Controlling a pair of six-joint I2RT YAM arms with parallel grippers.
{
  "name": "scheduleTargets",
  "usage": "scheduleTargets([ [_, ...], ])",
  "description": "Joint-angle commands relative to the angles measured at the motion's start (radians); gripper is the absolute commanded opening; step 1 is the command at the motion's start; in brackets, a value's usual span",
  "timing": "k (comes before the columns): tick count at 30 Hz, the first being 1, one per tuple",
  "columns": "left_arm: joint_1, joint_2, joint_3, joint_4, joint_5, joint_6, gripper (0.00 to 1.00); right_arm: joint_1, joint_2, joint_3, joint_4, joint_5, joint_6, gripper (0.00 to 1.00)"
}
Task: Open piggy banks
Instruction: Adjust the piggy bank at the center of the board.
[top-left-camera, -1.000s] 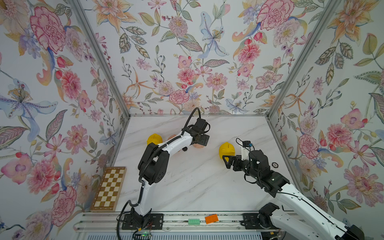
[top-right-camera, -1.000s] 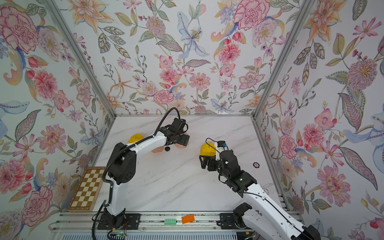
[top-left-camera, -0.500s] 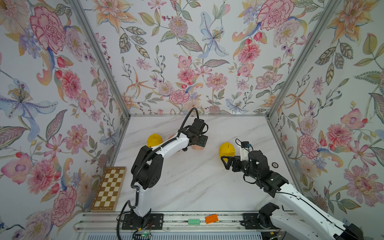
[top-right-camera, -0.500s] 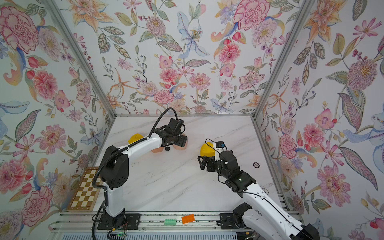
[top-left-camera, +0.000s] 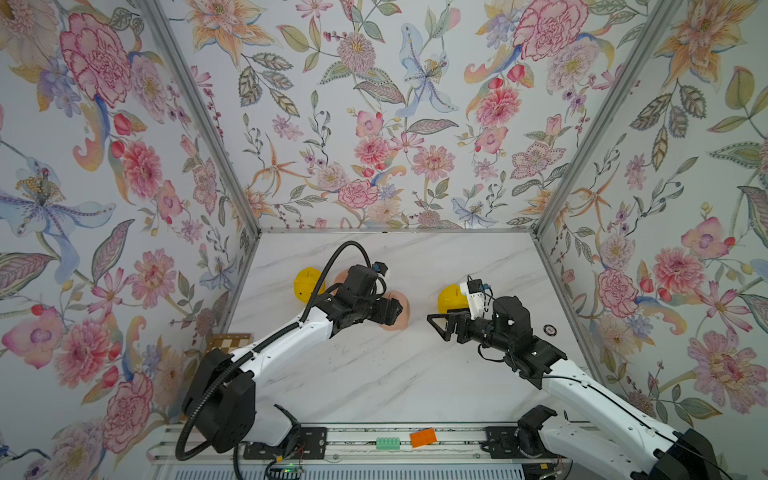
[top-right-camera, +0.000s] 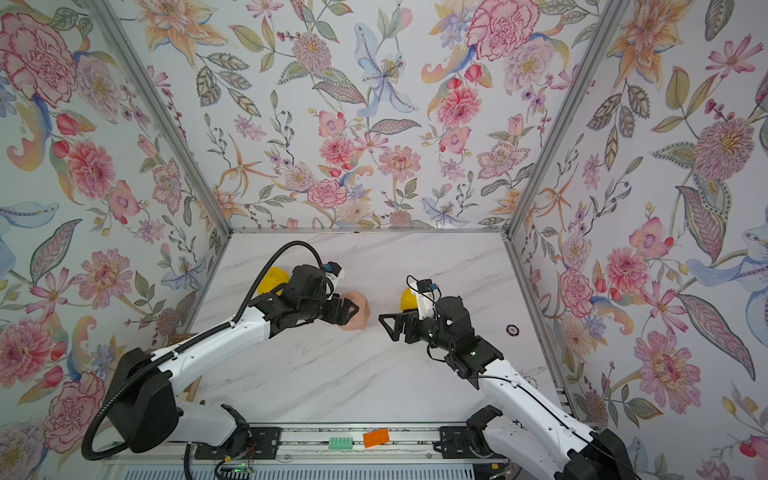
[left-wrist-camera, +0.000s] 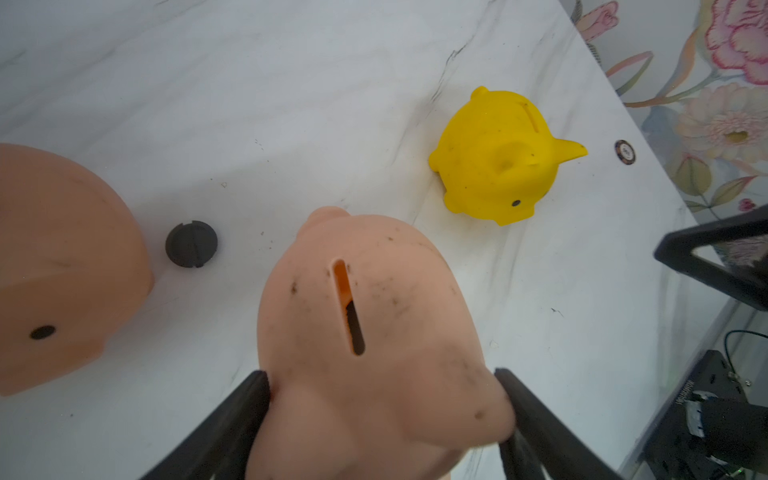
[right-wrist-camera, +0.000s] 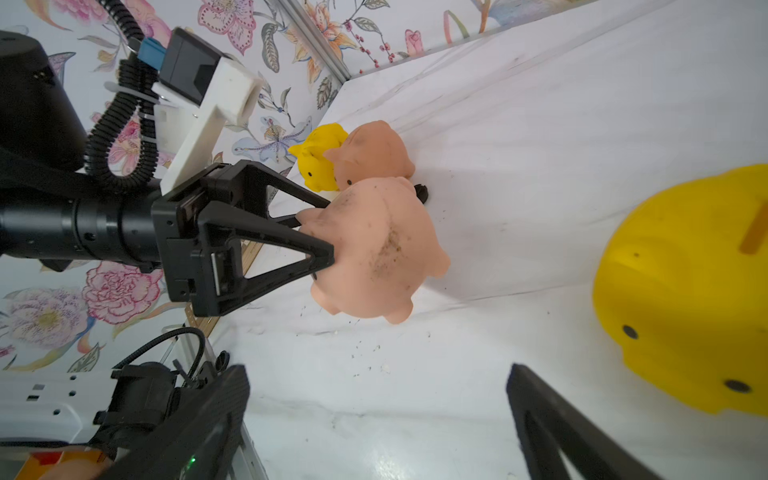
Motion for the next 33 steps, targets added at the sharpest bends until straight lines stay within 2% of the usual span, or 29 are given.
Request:
scheduleTargets([
  [1,-0.007,-0.092,-0.105,0.108,0.094,-0.063,0.68,0.013,0.019,-0.015,0.108,-0.094,0.021,0.99],
  [8,-0.007,-0.292,-0.373,0.319,0.152,-0.209,0.69,0.057,0.107,0.014,0.136,-0.118,0.023,0.99],
  [12,-0.007,-0.346,-0.472,0.393,0.157,-0.243,0.69,0.089,0.164,0.041,0.143,-0.12,0.026,0.99],
  [21,0.037,-0.324,-0.583,0.543,0.199,-0.297,0.7,0.118,0.263,0.083,0.161,-0.128,0.037,0.98],
  [33,0.182,-0.332,-0.673,0.587,0.252,-0.291,0.81,0.136,0.378,0.133,0.203,-0.155,0.044,0.98],
])
